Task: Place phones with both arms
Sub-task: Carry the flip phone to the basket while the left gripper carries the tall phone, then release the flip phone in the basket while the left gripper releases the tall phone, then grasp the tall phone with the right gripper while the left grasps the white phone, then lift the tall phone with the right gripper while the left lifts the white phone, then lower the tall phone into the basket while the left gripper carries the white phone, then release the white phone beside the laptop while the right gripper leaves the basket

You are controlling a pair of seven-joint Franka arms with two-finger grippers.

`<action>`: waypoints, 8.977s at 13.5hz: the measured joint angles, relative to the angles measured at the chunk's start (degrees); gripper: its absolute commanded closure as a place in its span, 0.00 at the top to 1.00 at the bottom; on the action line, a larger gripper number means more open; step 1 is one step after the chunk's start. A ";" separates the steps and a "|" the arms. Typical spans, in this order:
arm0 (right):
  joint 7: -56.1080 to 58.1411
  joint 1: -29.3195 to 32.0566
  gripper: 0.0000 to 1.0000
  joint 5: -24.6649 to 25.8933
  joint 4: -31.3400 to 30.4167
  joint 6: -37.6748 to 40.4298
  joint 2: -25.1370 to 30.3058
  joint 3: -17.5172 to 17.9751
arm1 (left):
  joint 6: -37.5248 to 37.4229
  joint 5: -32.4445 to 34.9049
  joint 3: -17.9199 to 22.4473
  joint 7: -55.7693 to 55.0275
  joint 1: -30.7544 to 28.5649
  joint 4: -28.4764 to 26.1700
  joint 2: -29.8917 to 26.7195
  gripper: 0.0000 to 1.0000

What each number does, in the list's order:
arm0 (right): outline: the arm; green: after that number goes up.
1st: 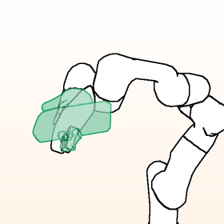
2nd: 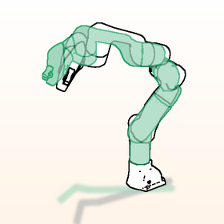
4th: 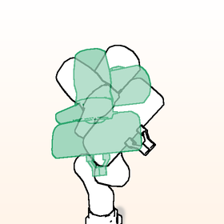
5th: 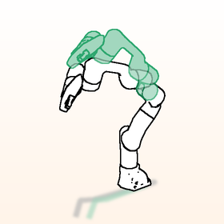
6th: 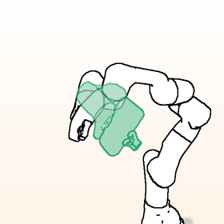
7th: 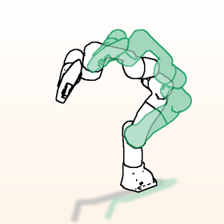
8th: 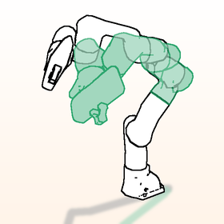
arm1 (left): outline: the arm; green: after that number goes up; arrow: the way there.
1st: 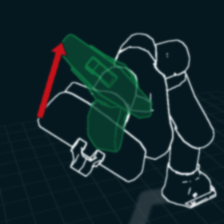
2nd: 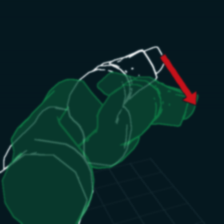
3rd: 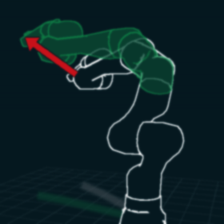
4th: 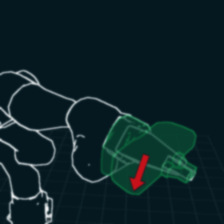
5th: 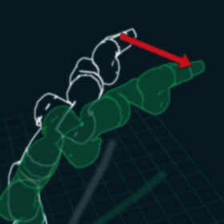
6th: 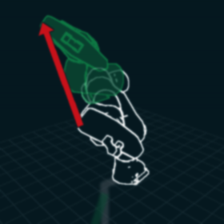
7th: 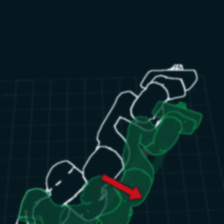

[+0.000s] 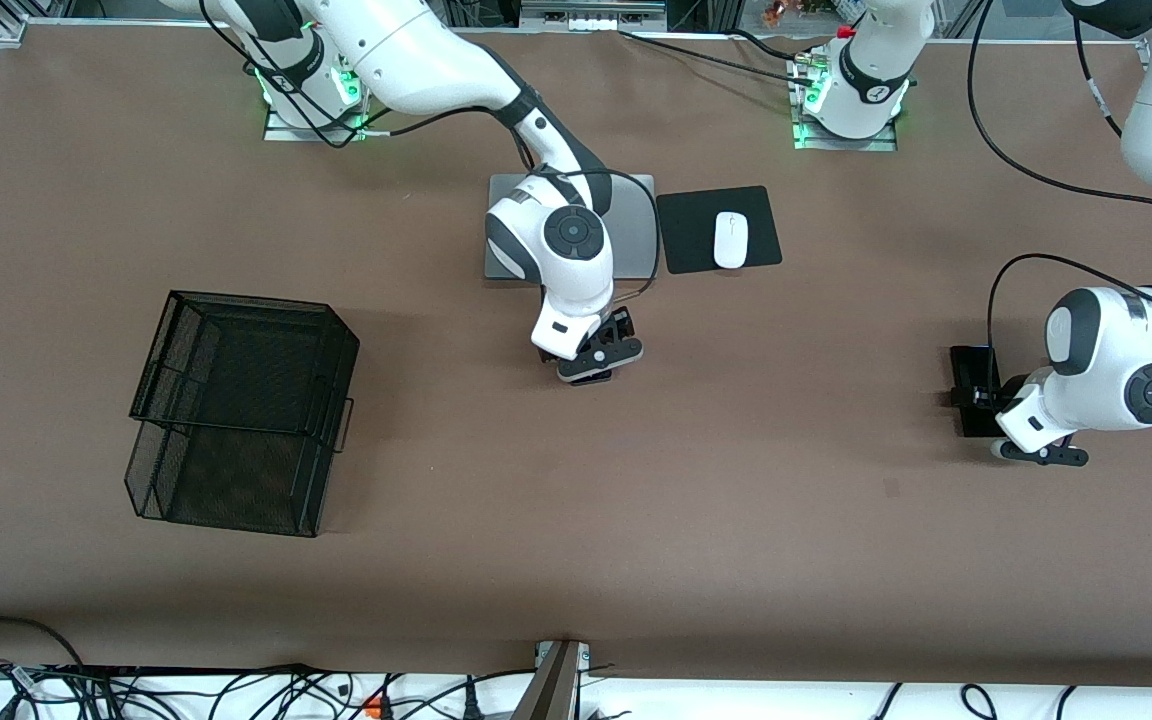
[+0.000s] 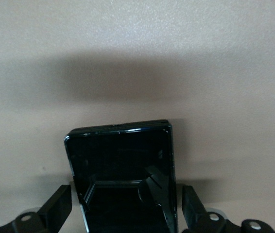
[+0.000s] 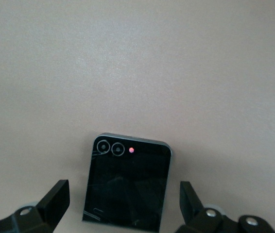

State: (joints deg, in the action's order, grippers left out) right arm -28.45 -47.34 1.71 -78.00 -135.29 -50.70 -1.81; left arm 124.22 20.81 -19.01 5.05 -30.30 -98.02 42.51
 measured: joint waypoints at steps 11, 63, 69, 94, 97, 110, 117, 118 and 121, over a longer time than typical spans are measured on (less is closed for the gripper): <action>0.20 0.67 0.00 -0.02 1.12 -2.62 -2.08 -0.68 | -24.30 -5.91 -9.52 -1.10 0.75 11.50 -2.22 0.35; -13.22 -17.96 1.00 -13.02 7.11 14.89 1.46 -19.88 | 9.40 -3.78 0.98 16.31 -15.90 -0.31 -2.54 1.00; -8.49 -16.45 1.00 -13.02 4.49 1.97 -5.41 -19.92 | 10.19 -3.78 0.73 17.86 -16.12 -0.89 -1.00 1.00; 1.22 -10.67 0.00 -16.05 4.41 36.61 15.28 -30.98 | -9.90 -3.79 -12.91 19.50 -14.00 6.38 -4.63 0.21; 8.92 -10.17 0.00 -16.00 -4.85 38.10 22.01 -38.99 | -17.11 -4.03 -13.41 16.04 -4.01 9.82 -4.75 0.21; 31.69 -8.16 0.46 -18.89 -31.57 15.56 26.03 -50.77 | -3.68 -13.10 -11.98 -29.10 39.25 11.23 3.09 0.26; 31.79 -8.20 1.00 -23.96 -28.20 16.38 22.49 -50.51 | 8.22 -13.10 -4.86 -35.22 48.78 12.25 8.27 1.00; 31.80 -8.22 1.00 -23.96 -26.46 19.17 22.61 -50.88 | 7.57 -13.10 -4.71 -35.24 48.63 12.92 7.94 1.00; 31.84 -8.19 1.00 -23.92 -18.19 31.66 23.00 -54.07 | -4.05 -13.09 -4.03 -35.24 47.06 14.88 3.91 1.00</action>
State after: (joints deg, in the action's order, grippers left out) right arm 3.39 -55.53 -22.21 -96.19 -103.63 -27.69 -55.87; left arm 120.17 7.72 -23.04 -30.19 16.76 -83.14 46.42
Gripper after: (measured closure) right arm 0.000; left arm 0.000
